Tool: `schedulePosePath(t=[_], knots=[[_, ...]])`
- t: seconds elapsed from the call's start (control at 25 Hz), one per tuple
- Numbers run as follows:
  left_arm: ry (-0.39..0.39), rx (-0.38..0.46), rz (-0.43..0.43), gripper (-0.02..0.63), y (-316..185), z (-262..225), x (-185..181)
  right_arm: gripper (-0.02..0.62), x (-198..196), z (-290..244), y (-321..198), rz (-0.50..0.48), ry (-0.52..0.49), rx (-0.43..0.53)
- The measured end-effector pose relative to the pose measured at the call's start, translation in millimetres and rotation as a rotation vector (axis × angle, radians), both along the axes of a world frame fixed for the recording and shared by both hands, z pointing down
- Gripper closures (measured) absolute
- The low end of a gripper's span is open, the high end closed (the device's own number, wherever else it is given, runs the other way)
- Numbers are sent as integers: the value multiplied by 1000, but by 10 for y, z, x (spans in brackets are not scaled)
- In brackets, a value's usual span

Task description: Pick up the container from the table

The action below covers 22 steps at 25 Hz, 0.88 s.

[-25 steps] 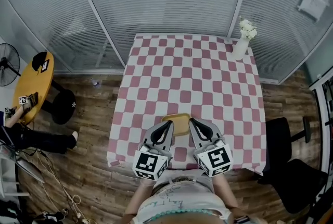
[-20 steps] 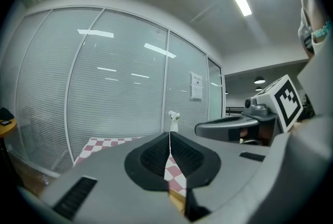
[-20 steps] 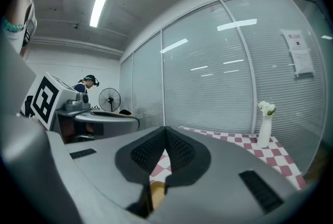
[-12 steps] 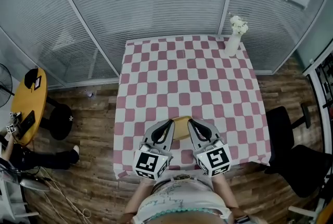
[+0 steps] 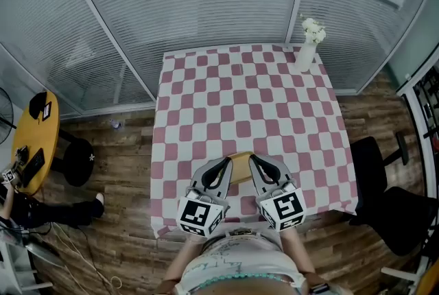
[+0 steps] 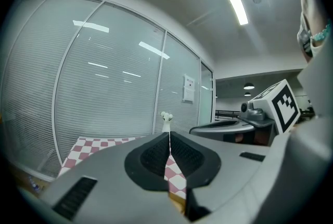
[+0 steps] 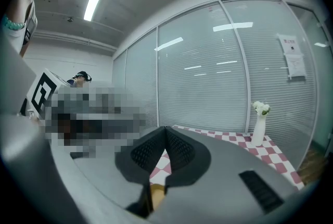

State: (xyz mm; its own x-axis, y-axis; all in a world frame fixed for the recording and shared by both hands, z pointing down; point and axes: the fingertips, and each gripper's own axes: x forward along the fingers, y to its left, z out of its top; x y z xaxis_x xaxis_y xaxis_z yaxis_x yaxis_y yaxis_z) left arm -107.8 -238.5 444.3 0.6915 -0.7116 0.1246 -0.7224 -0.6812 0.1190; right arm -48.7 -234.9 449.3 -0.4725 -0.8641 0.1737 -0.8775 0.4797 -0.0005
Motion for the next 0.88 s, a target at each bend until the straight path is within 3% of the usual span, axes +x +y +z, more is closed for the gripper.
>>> schedulePosePath(t=[0.4, 0.68, 0.88], knots=[[2, -14, 5, 589, 19, 25, 19, 601, 47, 192, -104, -1, 6, -39], [-32, -18, -27, 589, 18, 75, -119, 601, 86, 576, -227, -6, 18, -134], [-42, -31, -40, 589, 43, 130, -213, 601, 117, 993, -317, -7, 113, -201]])
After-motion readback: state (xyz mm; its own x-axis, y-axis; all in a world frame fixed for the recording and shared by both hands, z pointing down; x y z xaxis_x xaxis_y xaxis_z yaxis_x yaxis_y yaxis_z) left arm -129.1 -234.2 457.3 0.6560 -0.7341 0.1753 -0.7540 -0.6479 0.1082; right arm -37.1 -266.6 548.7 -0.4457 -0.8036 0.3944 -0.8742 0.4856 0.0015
